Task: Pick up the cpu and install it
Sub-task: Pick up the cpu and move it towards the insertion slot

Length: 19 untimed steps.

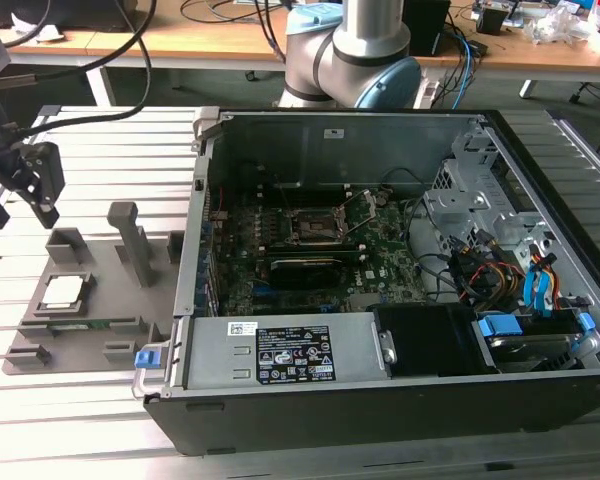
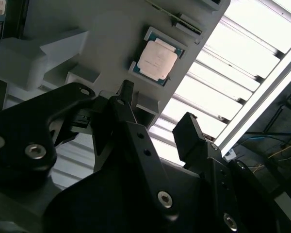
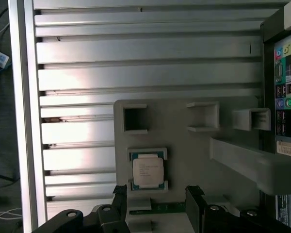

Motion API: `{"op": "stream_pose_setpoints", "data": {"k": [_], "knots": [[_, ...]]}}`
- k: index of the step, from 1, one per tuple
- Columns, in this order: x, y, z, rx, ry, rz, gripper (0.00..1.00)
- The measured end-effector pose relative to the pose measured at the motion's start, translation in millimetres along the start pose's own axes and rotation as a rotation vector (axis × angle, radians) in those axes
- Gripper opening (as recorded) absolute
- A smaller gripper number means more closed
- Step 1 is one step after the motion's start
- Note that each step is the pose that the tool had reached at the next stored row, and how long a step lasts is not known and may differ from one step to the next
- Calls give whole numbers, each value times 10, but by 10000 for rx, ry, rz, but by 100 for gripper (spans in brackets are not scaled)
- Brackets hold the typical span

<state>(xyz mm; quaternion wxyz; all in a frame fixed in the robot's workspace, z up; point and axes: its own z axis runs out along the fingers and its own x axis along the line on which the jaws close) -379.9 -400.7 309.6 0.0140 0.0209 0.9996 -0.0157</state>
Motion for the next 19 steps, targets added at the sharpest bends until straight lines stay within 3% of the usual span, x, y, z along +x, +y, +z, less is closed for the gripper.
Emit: {"op": "stream_pose_setpoints", "data": {"k": [19], "knots": [[6, 6, 210, 0, 0, 0, 60]]}}
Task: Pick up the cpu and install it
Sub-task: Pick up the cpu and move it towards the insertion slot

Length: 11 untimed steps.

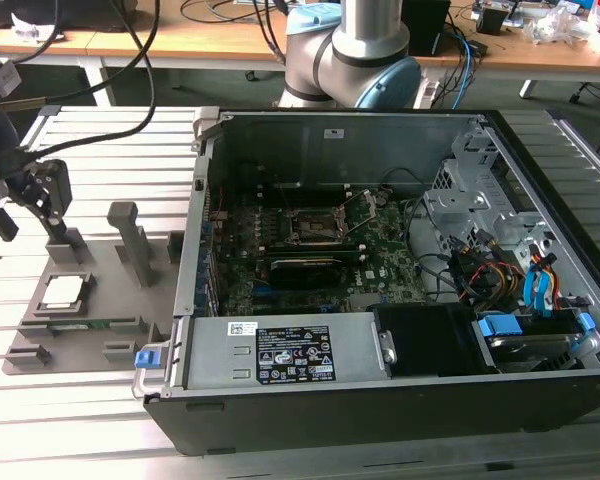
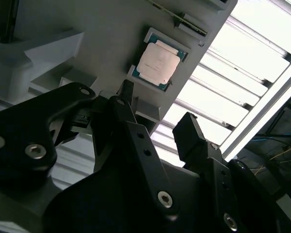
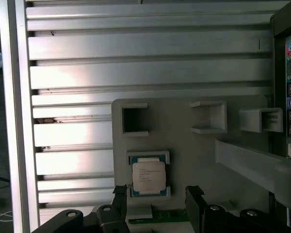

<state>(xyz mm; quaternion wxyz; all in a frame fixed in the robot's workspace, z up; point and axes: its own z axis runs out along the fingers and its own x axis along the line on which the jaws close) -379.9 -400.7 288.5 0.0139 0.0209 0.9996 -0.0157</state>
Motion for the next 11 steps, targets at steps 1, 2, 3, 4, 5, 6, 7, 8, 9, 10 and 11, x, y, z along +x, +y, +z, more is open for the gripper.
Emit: {"op": "stream_pose_setpoints", "data": {"k": [1, 2, 3, 4, 5, 6, 7, 8, 9, 10, 11], "knots": [[0, 0, 6, 0, 0, 0, 60], [1, 0, 15, -1, -1, 0, 60], [1, 1, 21, 0, 0, 0, 60], [1, 1, 34, -1, 0, 0, 60], [1, 1, 42, -1, 0, 1, 60], [2, 2, 48, 0, 0, 1, 60], [2, 2, 58, -1, 0, 0, 60], [2, 2, 68, 0, 0, 0, 60], [2, 3, 82, -1, -1, 0, 60], [3, 3, 91, 0, 0, 0, 60], [3, 3, 99, 0, 0, 0, 60]]}}
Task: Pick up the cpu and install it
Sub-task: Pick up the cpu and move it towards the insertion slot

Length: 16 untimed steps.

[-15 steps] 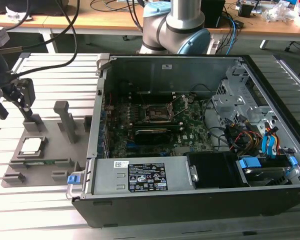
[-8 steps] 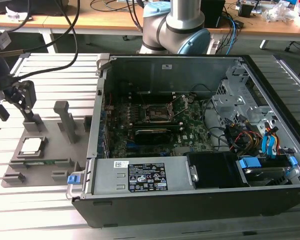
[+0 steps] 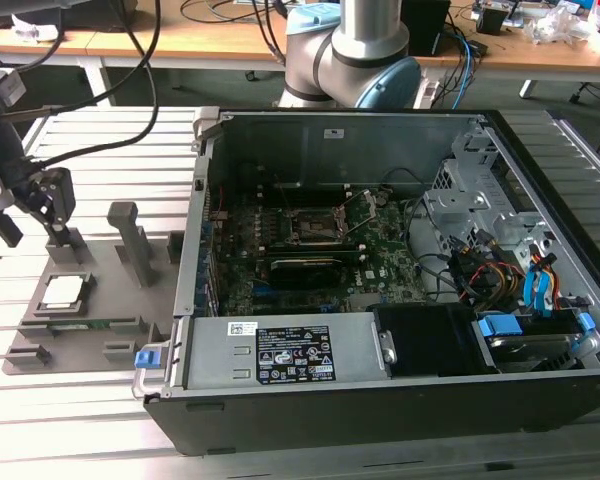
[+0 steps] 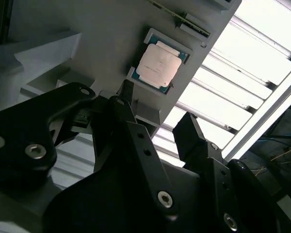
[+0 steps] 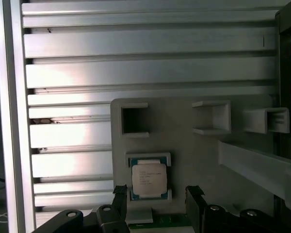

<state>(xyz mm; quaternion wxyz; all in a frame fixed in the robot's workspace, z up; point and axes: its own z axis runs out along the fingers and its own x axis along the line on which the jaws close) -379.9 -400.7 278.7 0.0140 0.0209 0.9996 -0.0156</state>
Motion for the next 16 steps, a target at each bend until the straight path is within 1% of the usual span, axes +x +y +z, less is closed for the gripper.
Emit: {"op": "stream_pose_setpoints", "data": {"k": [2, 6, 10, 15, 16], "knots": [[1, 1, 26, 0, -1, 0, 60], [2, 2, 52, 0, 0, 0, 60], [3, 3, 119, 0, 0, 0, 60], [7, 3, 165, 6, 2, -1, 60], [9, -6, 176, 4, -1, -9, 60]]}}
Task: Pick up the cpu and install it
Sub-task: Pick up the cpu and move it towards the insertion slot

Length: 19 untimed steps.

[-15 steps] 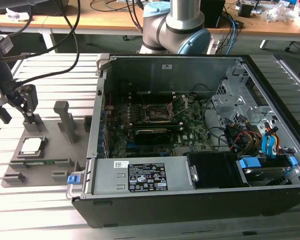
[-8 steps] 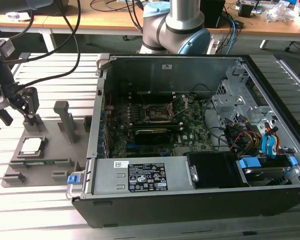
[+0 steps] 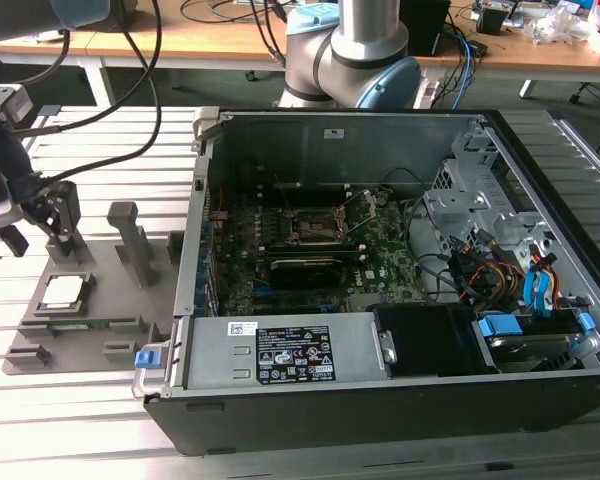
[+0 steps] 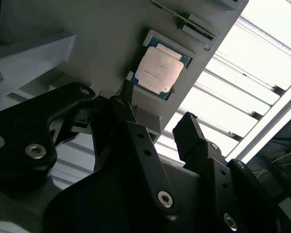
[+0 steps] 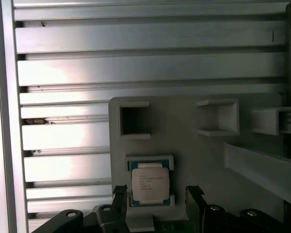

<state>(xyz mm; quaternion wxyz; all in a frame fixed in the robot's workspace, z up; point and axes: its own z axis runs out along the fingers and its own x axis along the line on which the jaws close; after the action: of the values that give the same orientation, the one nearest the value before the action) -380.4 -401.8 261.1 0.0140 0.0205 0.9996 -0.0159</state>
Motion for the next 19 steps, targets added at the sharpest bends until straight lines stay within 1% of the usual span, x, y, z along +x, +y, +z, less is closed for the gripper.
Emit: {"op": "stream_pose_setpoints", "data": {"k": [2, 3, 4, 5, 6, 14, 16, 19], "knots": [[8, -50, 14, -1, 0, -32, 60], [7, -81, 21, -4, -6, -158, 60], [7, -81, 23, -9, -11, -367, 60], [7, -81, 25, 25, -20, -615, 60], [7, -82, 27, 77, -24, -740, 60], [9, -79, 89, 78, -25, -746, 60], [10, -78, 120, 78, -24, -747, 60], [11, -78, 135, 78, -24, -747, 60]]}}
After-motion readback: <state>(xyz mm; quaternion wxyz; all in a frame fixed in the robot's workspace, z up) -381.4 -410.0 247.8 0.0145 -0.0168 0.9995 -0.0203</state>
